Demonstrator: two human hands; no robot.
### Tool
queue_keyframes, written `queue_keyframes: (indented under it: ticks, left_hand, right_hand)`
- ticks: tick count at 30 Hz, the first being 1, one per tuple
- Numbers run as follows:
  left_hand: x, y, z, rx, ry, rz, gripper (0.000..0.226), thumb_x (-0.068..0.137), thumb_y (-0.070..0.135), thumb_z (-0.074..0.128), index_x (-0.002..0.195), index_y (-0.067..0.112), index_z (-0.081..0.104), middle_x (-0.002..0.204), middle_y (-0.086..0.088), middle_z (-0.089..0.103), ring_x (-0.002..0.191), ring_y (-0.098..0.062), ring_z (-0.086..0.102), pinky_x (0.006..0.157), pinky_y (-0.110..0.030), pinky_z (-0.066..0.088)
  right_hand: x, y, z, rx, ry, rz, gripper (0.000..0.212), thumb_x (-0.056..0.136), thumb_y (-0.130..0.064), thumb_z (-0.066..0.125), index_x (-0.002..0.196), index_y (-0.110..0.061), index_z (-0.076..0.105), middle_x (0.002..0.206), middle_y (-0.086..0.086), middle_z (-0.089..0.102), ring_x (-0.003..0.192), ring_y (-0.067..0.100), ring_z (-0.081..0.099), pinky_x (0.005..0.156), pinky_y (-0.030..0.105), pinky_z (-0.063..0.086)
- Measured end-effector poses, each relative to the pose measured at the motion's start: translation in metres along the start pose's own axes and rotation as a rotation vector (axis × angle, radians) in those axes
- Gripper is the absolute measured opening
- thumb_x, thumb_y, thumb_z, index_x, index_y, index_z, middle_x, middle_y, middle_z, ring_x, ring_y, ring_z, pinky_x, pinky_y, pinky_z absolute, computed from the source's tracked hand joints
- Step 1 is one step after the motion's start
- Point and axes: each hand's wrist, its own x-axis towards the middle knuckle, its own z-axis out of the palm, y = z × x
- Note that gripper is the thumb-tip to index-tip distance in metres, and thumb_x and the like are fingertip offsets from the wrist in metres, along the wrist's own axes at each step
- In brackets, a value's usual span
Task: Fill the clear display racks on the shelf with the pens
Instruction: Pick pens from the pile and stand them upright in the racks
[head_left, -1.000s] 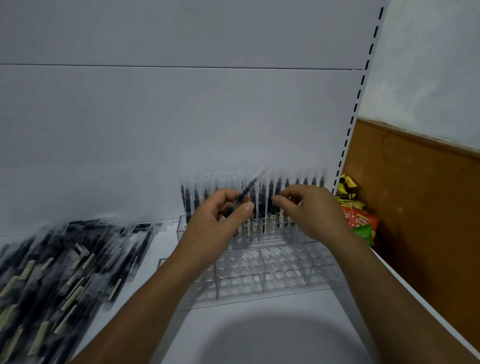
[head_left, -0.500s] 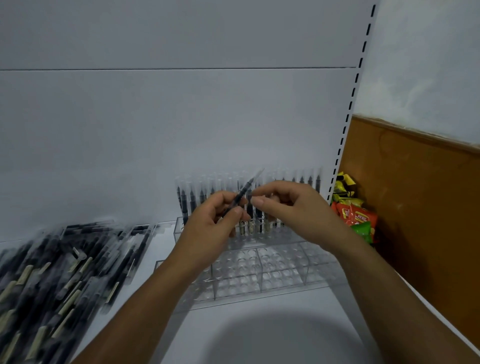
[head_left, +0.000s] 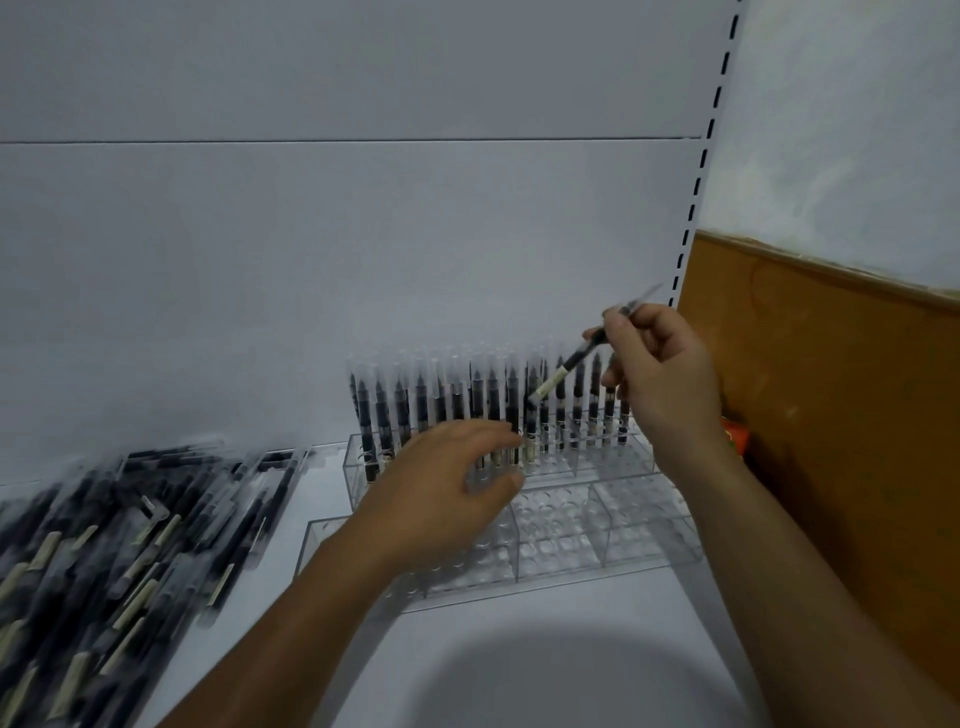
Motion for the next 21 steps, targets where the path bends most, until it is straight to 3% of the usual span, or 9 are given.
queue_keyframes:
  ticks: [3,5,11,15,21]
  left_hand:
    - [0.001,0.000,0.002,0.071,-0.043,0.021,0.044,0.095,0.055,0.044,0.137,0.042,0.047,0.147,0.026,0.037,0.136,0.000,0.030,0.115,-0.035,0.025]
    - [0.002,-0.001,0.003,0.080,-0.047,0.026,0.044,0.095,0.056,0.042,0.136,0.043,0.047,0.147,0.026,0.037,0.135,0.001,0.030,0.114,-0.033,0.025]
    - [0.004,-0.005,0.006,0.096,-0.035,0.045,0.040,0.095,0.056,0.042,0.132,0.043,0.051,0.145,0.027,0.039,0.133,0.002,0.032,0.109,-0.028,0.025]
    - [0.005,-0.008,0.007,0.088,-0.029,0.048,0.039,0.094,0.058,0.042,0.130,0.044,0.052,0.144,0.029,0.039,0.132,0.004,0.032,0.109,-0.029,0.027]
    - [0.007,-0.010,0.009,0.088,-0.031,0.052,0.039,0.093,0.059,0.042,0.129,0.045,0.053,0.142,0.030,0.040,0.130,0.005,0.033,0.109,-0.030,0.029]
  right_hand:
    - [0.000,0.011,-0.001,-0.270,-0.017,-0.080,0.007,0.095,-0.024,0.062,0.097,-0.018,0.066,0.083,-0.006,0.070,0.069,0.018,0.065,0.063,0.042,0.056]
    - [0.000,0.015,0.000,-0.373,-0.053,-0.109,0.009,0.094,-0.028,0.063,0.098,-0.020,0.066,0.085,-0.006,0.068,0.072,0.024,0.065,0.066,0.049,0.056]
    - [-0.003,0.022,0.005,-0.628,-0.262,-0.098,0.018,0.093,-0.036,0.063,0.101,-0.021,0.068,0.080,-0.015,0.063,0.072,0.014,0.064,0.073,0.043,0.056]
    - [-0.001,0.027,0.006,-0.735,-0.226,-0.118,0.020,0.094,-0.039,0.061,0.100,-0.021,0.069,0.077,-0.017,0.059,0.075,0.013,0.062,0.072,0.035,0.054]
    - [-0.002,0.034,0.009,-0.823,-0.327,-0.113,0.017,0.092,-0.040,0.063,0.101,-0.025,0.063,0.085,-0.016,0.059,0.073,0.010,0.053,0.059,0.023,0.035]
